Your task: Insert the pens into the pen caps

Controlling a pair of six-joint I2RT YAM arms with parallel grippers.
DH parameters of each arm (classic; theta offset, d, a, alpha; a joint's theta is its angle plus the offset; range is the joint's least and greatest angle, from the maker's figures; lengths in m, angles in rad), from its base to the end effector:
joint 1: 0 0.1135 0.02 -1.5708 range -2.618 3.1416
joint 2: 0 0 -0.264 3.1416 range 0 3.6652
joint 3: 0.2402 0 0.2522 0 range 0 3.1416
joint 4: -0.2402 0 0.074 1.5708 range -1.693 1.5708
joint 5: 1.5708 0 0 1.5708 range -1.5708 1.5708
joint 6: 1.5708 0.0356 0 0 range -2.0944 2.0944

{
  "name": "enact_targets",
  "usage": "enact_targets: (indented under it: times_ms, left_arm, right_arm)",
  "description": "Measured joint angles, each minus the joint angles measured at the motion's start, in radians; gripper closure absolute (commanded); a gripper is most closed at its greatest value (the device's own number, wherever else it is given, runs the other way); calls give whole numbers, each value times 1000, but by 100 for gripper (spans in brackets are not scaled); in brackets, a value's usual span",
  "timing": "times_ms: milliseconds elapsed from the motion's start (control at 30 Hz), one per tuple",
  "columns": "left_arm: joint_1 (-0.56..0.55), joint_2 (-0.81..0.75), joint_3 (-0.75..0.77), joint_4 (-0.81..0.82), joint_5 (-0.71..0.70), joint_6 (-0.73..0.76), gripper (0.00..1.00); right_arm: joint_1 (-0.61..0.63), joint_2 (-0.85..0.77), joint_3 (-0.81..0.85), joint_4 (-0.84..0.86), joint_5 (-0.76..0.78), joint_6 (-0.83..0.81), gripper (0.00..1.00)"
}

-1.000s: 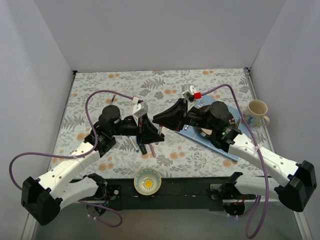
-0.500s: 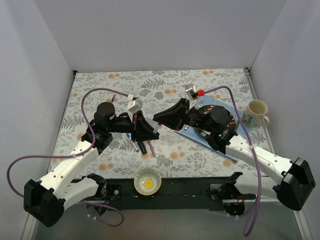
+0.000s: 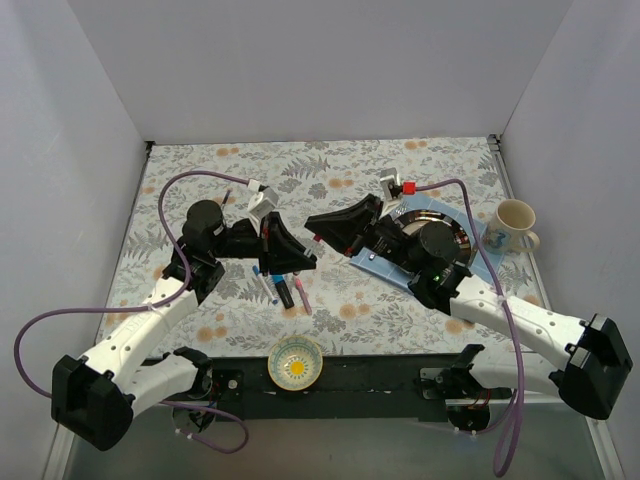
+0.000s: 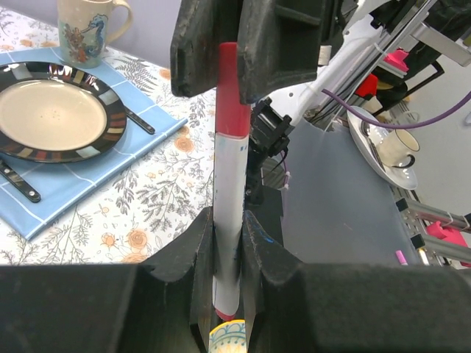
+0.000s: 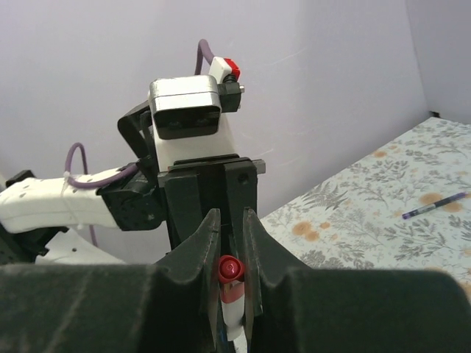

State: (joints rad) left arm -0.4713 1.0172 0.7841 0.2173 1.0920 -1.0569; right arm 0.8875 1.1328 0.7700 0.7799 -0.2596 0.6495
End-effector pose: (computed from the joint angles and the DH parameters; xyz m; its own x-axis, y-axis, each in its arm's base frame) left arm 0.1850 -0.1298 0.3384 -0.8776 -0.0030 -0.4793 0.4793 0.0100 -0.8776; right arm 0.1555 0.2054 0.3657 -0.3392 0.5092 -0.7910 -0.8696 0.1510 0.4701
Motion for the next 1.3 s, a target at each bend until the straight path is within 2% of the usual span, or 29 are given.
enact_targets:
  times_ms: [267,500,800,900,933,1000,1033,1133,1300]
  left_arm:
    - [28,-3,-1,48,27,-40,100]
    - [34,-4,-1,14,27,-25,100]
    - [37,-7,-4,10,34,-16,100]
    - [37,-23,-4,-10,29,-6,100]
    - [36,-31,-4,-19,23,-1,100]
    - [38,-47,-2,-26,-26,6,100]
    - [45,-55,4,-29,-82,6,100]
    - [73,-79,14,-62,-219,2,100]
    - [76,-166,-56,-167,-452,-52,98]
  right_arm:
    - [98,21,71,-85,181,-120,99]
    - [128,64,105,-114,212,-168,99]
    - [130,16,102,-165,221,-177,99]
    - [142,-5,136,-258,243,-185,69]
    - [146,-10,152,-293,253,-186,53]
    - [153,-25,178,-397,258,-177,41]
    - [161,-33,179,-448,256,-173,31]
    - [194,-51,178,-610,285,-169,16]
    - [196,-173,141,-703,393,-168,9]
